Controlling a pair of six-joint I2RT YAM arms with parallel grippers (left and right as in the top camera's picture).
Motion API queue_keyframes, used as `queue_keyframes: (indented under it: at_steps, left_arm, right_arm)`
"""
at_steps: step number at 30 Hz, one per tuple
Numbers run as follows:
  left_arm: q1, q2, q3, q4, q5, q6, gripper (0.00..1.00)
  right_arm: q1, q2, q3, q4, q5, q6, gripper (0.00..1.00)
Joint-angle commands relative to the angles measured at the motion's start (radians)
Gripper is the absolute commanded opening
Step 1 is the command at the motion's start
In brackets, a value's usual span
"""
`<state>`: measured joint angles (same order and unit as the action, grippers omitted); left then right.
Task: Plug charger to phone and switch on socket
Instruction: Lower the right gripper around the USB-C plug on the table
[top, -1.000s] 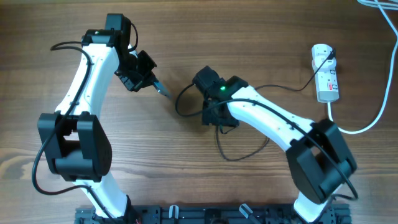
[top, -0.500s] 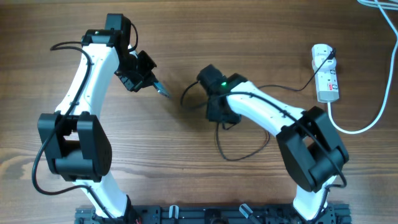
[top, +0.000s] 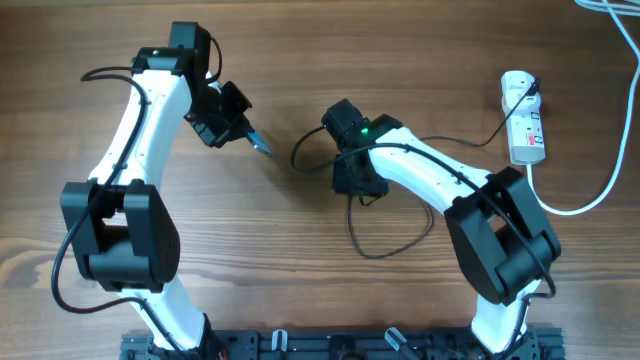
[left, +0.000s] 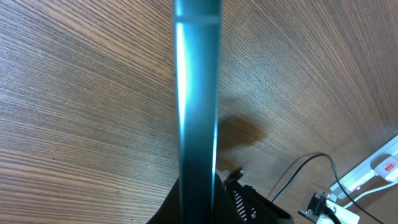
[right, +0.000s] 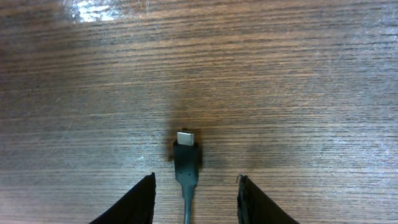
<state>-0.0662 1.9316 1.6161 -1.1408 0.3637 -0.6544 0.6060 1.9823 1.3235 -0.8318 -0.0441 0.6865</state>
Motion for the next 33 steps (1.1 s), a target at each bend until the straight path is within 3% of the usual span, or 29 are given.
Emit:
queue_keyframes:
  at_steps: [1, 9, 27, 33]
  left_arm:
    - [0.001, -0.031, 0.016, 0.003, 0.002, 0.019, 0.04]
    - [0.001, -0.031, 0.016, 0.003, 0.002, 0.019, 0.04]
    - [0.001, -0.031, 0.016, 0.003, 0.002, 0.018, 0.04]
    - [0.001, -0.031, 0.016, 0.003, 0.002, 0.018, 0.04]
  right_arm:
    - [0.003, 0.021, -0.007, 0.005, -0.048, -0.055, 0.43]
    - [0.004, 0.023, -0.010, -0.006, -0.020, 0.002, 0.36]
    - [0.013, 0.024, -0.075, 0.060, -0.025, 0.004, 0.38]
    - [0.014, 0.024, -0.075, 0.058, -0.025, 0.000, 0.34]
